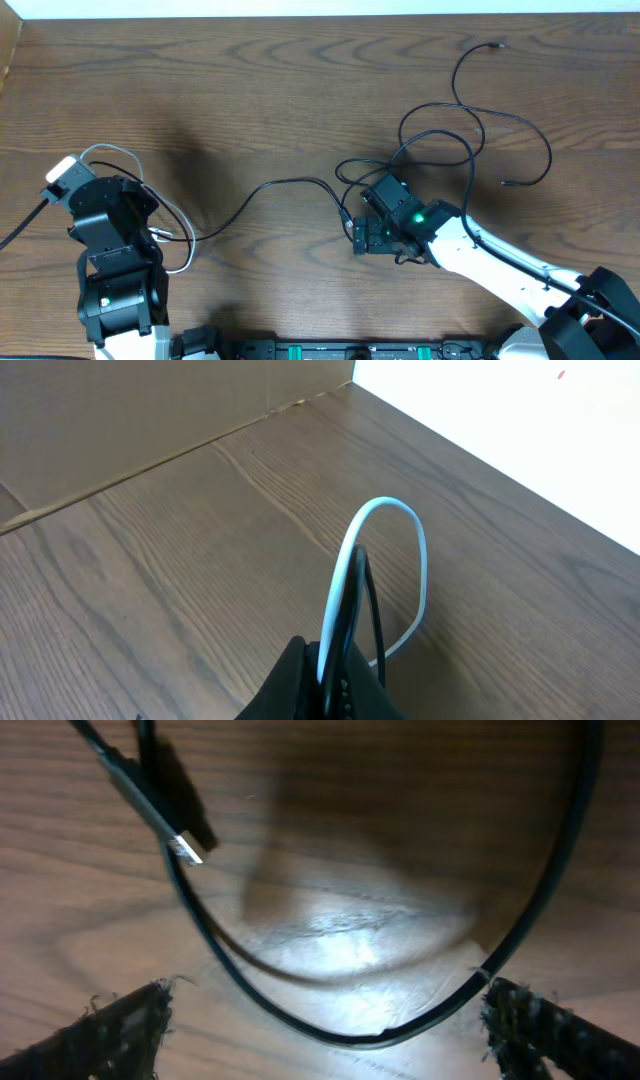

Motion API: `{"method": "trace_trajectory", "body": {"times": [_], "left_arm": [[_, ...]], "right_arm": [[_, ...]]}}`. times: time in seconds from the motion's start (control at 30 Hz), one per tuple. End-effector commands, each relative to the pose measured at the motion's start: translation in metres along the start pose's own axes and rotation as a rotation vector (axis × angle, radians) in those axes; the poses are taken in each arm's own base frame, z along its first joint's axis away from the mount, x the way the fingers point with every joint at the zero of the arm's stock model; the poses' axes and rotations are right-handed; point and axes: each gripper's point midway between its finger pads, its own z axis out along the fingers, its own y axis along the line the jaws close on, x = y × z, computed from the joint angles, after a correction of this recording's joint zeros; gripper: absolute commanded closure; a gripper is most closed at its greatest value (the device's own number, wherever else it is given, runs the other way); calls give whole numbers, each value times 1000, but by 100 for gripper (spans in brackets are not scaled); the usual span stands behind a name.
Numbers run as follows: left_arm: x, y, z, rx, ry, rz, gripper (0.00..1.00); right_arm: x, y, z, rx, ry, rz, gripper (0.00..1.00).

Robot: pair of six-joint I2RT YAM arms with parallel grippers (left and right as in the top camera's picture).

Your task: Untangle cables

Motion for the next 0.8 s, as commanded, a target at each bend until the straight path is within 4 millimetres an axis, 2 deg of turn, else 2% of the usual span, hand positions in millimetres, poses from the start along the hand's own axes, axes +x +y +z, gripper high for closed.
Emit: {"method": "trace_trajectory", "body": {"times": [0.0, 0.13, 0.33, 0.73, 0.77], "left_arm": [[-7, 1, -3, -1, -17, 0, 93], [-7, 1, -3, -1, -17, -1, 93], [-7, 1, -3, 0, -17, 0, 92], [-7, 1, -3, 0, -17, 0, 93], [-7, 1, -3, 0, -17, 0, 93]], "right_arm": [[2, -18, 6, 81, -24, -68, 1], [7, -37, 9, 156, -25, -95, 1], [20, -54, 11, 215, -12, 148, 1], [20, -55, 11, 218, -15, 165, 1], [19, -55, 11, 215, -16, 165, 7]]}}
